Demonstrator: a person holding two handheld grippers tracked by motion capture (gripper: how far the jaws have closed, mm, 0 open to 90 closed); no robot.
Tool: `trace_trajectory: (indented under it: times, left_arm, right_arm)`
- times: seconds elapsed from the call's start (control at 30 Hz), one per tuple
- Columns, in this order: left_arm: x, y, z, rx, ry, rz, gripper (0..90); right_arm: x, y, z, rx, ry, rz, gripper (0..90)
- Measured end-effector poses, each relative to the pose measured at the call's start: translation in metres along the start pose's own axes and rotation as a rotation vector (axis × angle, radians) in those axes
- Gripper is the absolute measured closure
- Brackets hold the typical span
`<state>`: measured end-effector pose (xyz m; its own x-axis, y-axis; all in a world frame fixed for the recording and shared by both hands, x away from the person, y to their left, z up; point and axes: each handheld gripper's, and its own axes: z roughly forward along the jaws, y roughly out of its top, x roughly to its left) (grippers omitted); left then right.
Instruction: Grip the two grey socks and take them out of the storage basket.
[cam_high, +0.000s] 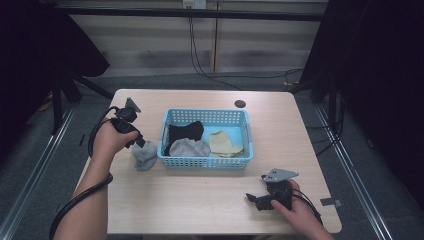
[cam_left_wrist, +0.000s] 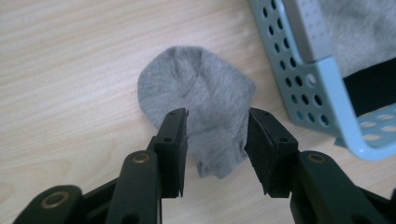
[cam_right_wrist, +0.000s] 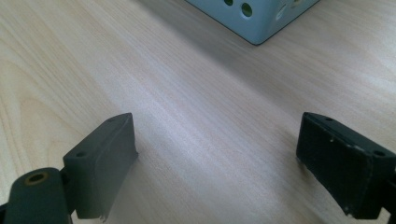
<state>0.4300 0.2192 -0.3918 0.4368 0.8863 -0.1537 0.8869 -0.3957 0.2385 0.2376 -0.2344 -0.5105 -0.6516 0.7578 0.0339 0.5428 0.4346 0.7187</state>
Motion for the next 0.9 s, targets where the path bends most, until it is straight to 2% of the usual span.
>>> trace_trajectory:
  times: [0.17,0.53,0.77,0.8,0.9]
  left_arm:
    - [-0.007,0.006,-0.009,-0.017,0.004,0.028,55.8]
    - [-0.037,0.028,-0.019,-0.060,-0.004,0.120,43.7]
    - [-0.050,0.035,-0.020,-0.083,-0.015,0.134,40.3]
    - [-0.054,0.038,-0.020,-0.083,-0.019,0.149,40.1]
    - [-0.059,0.040,-0.019,-0.087,-0.030,0.160,39.9]
  right_arm:
    - [0.000,0.000,0.000,-0.001,0.000,-0.002,11.4]
    - [0.000,0.000,0.000,-0.001,0.000,-0.003,11.4]
    - [0.000,0.000,0.000,-0.001,0.000,-0.003,11.4]
    - [0.000,0.000,0.000,-0.001,0.000,-0.002,11.4]
    - [0.000,0.000,0.000,-0.001,0.000,-0.003,11.4]
